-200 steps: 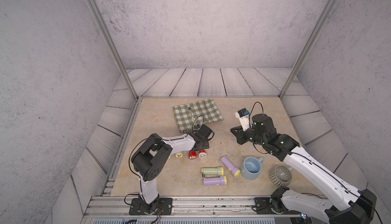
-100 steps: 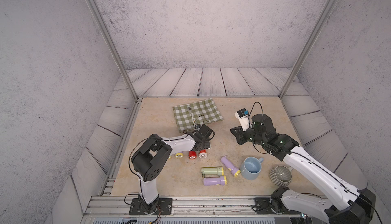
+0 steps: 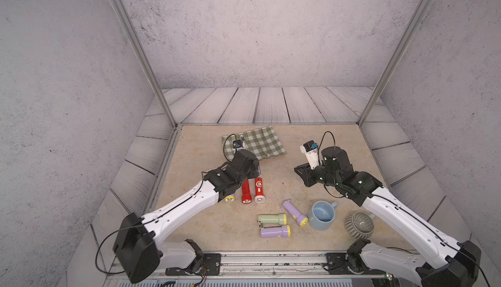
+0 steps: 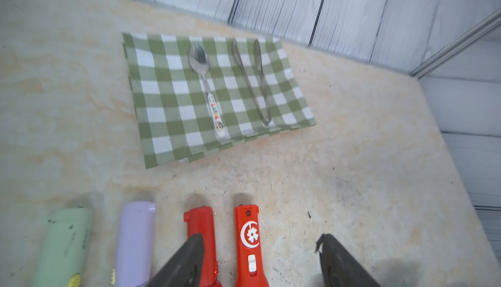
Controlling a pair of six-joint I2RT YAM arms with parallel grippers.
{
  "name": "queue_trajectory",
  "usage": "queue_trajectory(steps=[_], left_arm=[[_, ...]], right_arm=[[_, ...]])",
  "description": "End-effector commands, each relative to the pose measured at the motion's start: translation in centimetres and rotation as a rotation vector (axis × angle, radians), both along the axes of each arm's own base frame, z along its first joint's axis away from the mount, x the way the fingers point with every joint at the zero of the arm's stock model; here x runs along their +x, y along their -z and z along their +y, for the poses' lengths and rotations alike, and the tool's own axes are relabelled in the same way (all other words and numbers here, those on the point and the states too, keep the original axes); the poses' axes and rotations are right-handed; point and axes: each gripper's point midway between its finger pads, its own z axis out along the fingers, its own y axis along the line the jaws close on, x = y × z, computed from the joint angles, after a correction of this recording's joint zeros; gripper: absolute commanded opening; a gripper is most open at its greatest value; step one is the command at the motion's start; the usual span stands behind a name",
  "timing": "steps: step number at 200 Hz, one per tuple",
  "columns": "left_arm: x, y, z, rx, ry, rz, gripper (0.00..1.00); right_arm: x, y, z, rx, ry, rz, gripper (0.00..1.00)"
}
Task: Close the plug at the bottom of the flashlight
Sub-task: Place the flashlight at the center of the board, then pick up the flashlight from the center of the board.
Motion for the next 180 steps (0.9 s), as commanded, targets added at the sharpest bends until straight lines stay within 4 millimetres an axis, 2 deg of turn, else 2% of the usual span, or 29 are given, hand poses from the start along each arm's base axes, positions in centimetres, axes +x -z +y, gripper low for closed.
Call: queue_trajectory(steps=[1, 21, 49, 90, 121, 146, 180], left_arm=[[-1.4, 0.3, 2.5, 0.043, 0.0, -0.049, 0.71], [-2.8, -0.3, 3.6, 0.012, 0.025, -0.077, 0.71], [-4.4, -0.1, 5.6, -0.027, 0.006, -0.085, 0.71], [-6.7, 0.3, 8.2, -0.117, -0.033, -0.124, 0.7], [-7.8, 0.3, 9.5, -0.148, -0.048, -0.15, 0.7], [-8.2, -0.2, 10.3, -0.153, -0.066, -0.166, 0.7], [-8.4, 0.1, 10.5, -0.153, -0.072, -0.161, 0.7]], right_arm=[[-2.6, 3.4, 0.1, -0.074, -0.036, 0.098, 0.19], [-5.2, 5.9, 1.0, -0.16, -0.096, 0.129, 0.23], [-8.6, 8.0, 2.8, -0.257, -0.216, 0.129, 0.32], [-11.5, 12.2, 3.5, -0.407, -0.306, 0.185, 0.47], [-11.4, 14.7, 2.6, -0.557, -0.291, 0.181, 0.5], [-10.5, 15.1, 2.6, -0.613, -0.283, 0.142, 0.53], [-9.4, 15.0, 4.1, -0.619, -0.311, 0.096, 0.53]])
